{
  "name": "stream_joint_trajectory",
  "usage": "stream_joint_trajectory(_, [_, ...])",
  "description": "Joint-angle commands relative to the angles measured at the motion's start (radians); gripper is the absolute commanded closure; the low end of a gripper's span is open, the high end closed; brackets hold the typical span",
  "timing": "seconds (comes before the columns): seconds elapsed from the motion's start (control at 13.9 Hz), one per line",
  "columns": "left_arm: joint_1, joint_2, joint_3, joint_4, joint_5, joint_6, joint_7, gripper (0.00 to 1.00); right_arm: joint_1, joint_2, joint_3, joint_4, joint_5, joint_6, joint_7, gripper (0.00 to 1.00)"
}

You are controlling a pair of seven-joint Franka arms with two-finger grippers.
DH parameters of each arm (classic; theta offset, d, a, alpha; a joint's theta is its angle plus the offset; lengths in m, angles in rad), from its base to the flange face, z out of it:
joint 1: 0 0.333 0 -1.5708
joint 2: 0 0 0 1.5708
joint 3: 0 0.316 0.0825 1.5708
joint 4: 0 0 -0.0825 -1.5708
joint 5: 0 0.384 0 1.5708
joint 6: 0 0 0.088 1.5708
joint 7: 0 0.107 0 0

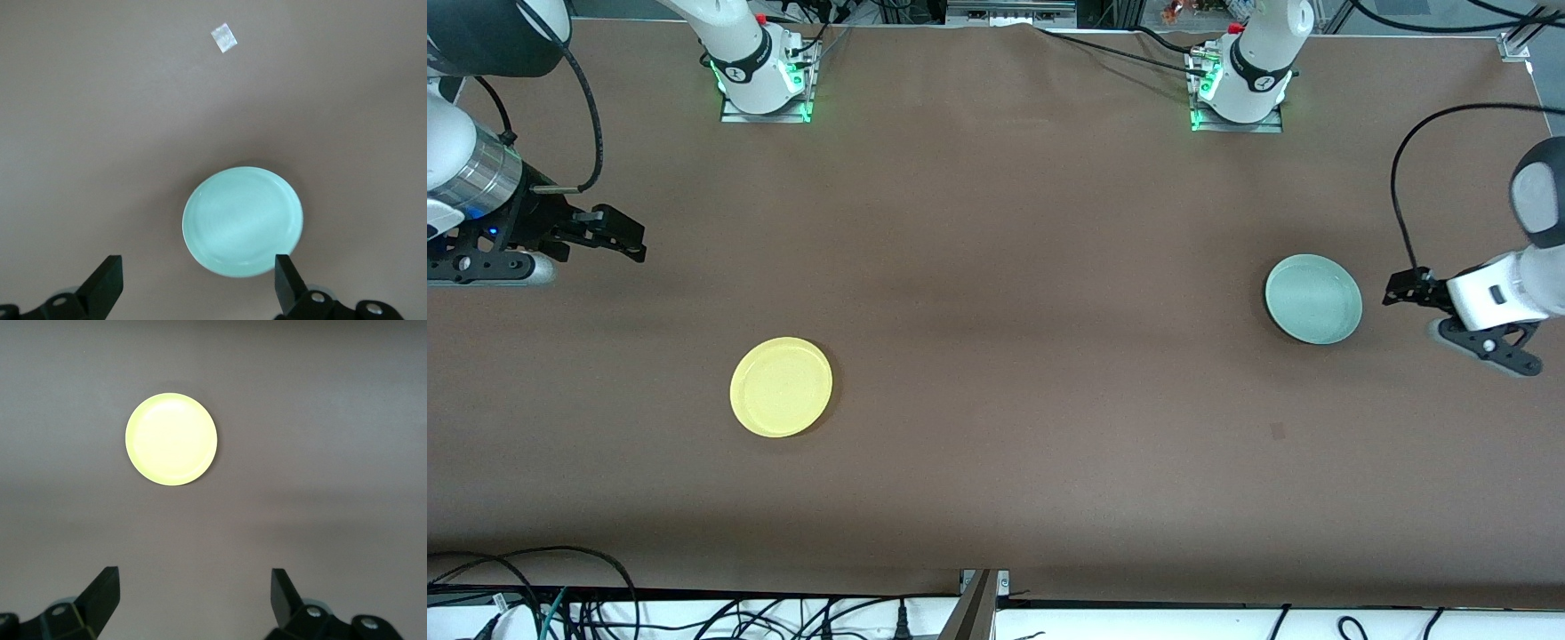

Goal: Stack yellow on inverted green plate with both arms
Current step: 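Grasp the green plate's rim with the left gripper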

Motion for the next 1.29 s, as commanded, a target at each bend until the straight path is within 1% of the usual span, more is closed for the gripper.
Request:
stream_joint_trajectory(0.0, [0.035,-0.018,-0.007,-0.160,-0.002,0.167,0.105,0.00,0.002,-0.005,0.000,-0.014,-0.002,0.003,0.003,0.00])
stream_joint_trajectory(0.14, [0.040,-0.007,-0.007,-0.226,-0.002,0.242,0.125,0.00,0.002,-0.003,0.000,-0.020,-0.002,0.011,0.003,0.00])
stream_joint_trajectory(0.29, [0.043,0.025,-0.007,-0.246,0.001,0.276,0.130,0.00,0.002,0.000,-0.002,-0.022,-0.002,0.011,0.003,0.00])
stream_joint_trajectory(0.36, [0.046,0.049,-0.007,-0.256,0.018,0.322,0.157,0.00,0.002,0.000,-0.002,-0.030,-0.002,0.014,0.003,0.00])
stream_joint_trajectory(0.5, [0.089,0.106,-0.007,-0.279,0.024,0.444,0.220,0.00,0.002,0.000,-0.002,-0.031,-0.002,0.016,0.003,0.00])
stream_joint_trajectory(0.57, [0.105,0.134,-0.009,-0.282,0.024,0.486,0.255,0.00,0.002,-0.002,-0.002,-0.033,-0.002,0.017,0.003,0.00])
stream_joint_trajectory(0.72, [0.113,0.165,-0.009,-0.282,0.024,0.531,0.291,0.00,0.002,0.000,-0.002,-0.039,-0.002,0.019,0.003,0.00])
stream_joint_trajectory(0.93, [0.129,0.201,-0.010,-0.285,0.024,0.541,0.306,0.00,0.001,0.000,-0.002,-0.040,-0.002,0.023,0.002,0.00])
stream_joint_trajectory(1.01, [0.145,0.208,-0.016,-0.294,0.024,0.541,0.311,0.06,0.001,0.000,-0.002,-0.042,-0.002,0.025,0.002,0.00])
stream_joint_trajectory(1.08, [0.152,0.206,-0.024,-0.305,0.023,0.541,0.311,0.21,0.001,0.001,-0.002,-0.042,-0.002,0.025,0.002,0.00])
stream_joint_trajectory(1.15, [0.153,0.206,-0.024,-0.306,0.023,0.541,0.311,0.43,0.001,0.001,-0.002,-0.042,-0.002,0.025,0.002,0.00])
stream_joint_trajectory(1.22, [0.153,0.205,-0.025,-0.303,0.026,0.534,0.317,0.82,0.001,0.001,-0.003,-0.042,-0.002,0.025,0.002,0.00])
